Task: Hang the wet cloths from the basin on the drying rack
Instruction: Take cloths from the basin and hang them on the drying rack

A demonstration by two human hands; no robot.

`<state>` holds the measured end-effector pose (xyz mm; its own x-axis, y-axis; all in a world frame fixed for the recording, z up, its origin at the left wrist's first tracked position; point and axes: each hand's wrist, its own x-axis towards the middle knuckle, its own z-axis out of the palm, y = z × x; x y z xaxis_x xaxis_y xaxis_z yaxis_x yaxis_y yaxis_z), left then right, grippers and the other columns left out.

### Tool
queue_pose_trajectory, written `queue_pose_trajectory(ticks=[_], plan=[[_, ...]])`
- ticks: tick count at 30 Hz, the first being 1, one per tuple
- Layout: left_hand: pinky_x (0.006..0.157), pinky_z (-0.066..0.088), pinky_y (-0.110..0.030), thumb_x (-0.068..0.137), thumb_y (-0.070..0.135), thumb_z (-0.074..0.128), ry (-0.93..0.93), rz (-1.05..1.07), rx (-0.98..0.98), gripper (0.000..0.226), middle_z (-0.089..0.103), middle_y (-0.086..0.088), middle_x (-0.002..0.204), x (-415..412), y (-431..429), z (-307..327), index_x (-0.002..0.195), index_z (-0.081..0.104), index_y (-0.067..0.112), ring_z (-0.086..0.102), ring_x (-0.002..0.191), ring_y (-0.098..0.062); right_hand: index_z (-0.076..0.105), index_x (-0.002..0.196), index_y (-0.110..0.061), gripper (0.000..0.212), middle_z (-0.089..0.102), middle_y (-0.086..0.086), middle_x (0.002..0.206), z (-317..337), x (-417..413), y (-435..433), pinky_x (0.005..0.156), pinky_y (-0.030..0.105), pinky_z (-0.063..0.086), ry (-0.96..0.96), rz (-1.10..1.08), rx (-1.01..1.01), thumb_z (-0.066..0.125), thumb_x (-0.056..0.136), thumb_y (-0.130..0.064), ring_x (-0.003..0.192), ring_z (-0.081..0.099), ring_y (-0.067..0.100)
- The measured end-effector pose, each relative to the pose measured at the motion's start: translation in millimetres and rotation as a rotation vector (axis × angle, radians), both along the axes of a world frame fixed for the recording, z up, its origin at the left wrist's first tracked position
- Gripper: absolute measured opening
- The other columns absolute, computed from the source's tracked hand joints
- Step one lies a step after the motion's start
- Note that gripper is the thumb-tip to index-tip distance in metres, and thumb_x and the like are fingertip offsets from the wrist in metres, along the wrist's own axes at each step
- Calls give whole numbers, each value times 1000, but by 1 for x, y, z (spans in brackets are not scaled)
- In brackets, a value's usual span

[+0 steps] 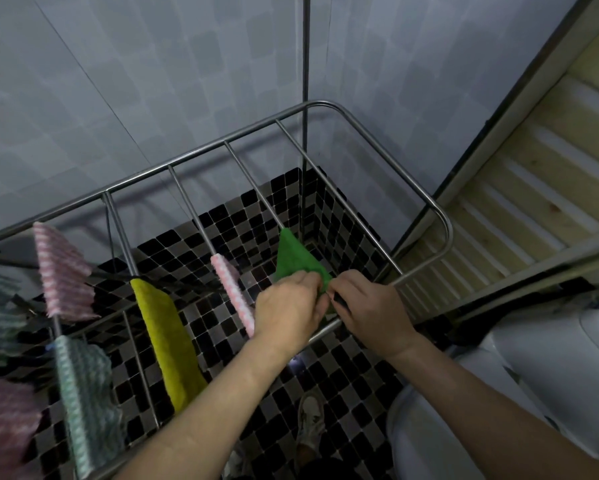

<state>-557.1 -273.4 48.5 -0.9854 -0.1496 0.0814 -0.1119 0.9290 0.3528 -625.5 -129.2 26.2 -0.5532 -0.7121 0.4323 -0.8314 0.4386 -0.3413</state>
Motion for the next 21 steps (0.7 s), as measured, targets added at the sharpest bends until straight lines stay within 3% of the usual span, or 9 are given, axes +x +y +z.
queue_pose_trajectory(ticks=[5,7,9,12,14,19,21], plan=[[53,54,-38,84,19,64,82,55,115,12,60,0,77,-1,1,-3,86,54,15,59,60,-21,68,87,-9,6,65,4,83,3,4,1,37,24,42,44,-18,93,72,84,-13,47,54,16],[50,52,-37,78,10,67,109,9,139,15,57,0,75,0,1,-5,82,53,15,55,57,-18,65,85,-11,24,61,1,75,6,6,0,34,15,24,-31,-89,194,83,70,-16,42,50,14],[50,52,-35,74,4,68,146,-44,175,18,54,0,74,1,3,-4,79,53,13,52,58,-15,60,83,-14,27,57,-1,69,11,7,-4,41,13,9,-85,-178,283,83,70,-21,42,45,12],[57,52,-31,72,-2,68,189,-53,225,19,56,-2,78,1,3,-6,81,58,11,54,64,-16,54,93,-17,15,56,-4,78,19,7,-11,45,21,16,-167,-257,406,61,92,-30,59,46,13],[63,54,-31,70,-4,70,180,-57,215,21,59,-5,82,1,2,-6,86,63,9,58,69,-19,52,96,-18,16,51,-5,78,24,7,-14,45,24,20,-171,-293,458,52,96,-34,63,47,14],[67,56,-31,69,-4,74,149,-41,190,24,63,-6,82,9,5,-7,90,70,8,62,72,-22,58,99,-19,16,48,-6,79,34,4,-10,46,24,23,-238,-282,572,51,96,-33,65,50,14],[70,49,-17,74,-2,73,128,6,261,20,62,-2,84,11,6,-7,90,72,9,61,72,-16,58,109,-24,17,49,-9,91,37,-2,-5,52,23,29,-342,-208,484,57,94,-32,77,55,13]])
